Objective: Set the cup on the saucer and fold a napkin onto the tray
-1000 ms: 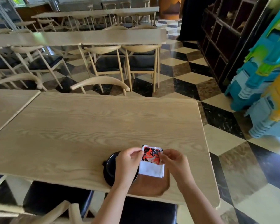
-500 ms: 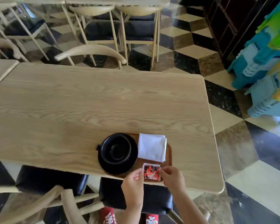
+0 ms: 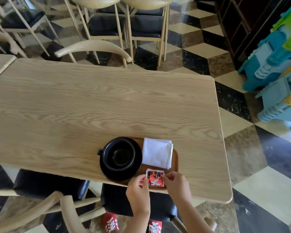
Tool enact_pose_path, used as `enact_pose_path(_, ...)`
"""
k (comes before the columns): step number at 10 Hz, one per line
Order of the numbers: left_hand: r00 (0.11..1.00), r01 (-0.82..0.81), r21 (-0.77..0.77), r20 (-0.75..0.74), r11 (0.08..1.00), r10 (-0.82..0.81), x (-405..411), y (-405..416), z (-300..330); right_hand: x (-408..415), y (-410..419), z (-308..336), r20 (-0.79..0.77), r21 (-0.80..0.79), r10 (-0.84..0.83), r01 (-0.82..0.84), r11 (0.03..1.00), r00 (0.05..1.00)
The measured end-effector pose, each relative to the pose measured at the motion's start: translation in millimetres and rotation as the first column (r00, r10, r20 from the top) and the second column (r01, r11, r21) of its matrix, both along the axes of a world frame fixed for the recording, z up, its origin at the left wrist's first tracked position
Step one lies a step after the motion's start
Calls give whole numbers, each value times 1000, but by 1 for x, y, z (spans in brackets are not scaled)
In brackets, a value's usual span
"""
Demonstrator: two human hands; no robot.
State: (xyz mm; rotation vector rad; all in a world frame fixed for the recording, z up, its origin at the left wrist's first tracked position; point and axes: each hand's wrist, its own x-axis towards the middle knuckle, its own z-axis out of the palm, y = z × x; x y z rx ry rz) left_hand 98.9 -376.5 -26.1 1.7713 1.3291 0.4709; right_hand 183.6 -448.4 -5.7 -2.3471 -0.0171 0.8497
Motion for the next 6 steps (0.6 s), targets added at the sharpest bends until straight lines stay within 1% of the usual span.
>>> enact_pose_path(2,1000,18,17,-4,1000,-18,-1,2,-3,-2,2,0,20,-7,2,-2,1000,1000)
enact_pose_path(4,998,58,-2,29,998,-58,-4,5,-1,-4,1,3,43,11,8,-8,1000,999)
enact_pose_path(5,995,95,-23,6,995,-95,-9,6,9,-5,-2,11,50,-16,-15,16,1000,999)
enact_pose_path(6,969,245,9,-17,969,-245,-16,4,24,-4,-2,29,150,-57,67,-59,997,986)
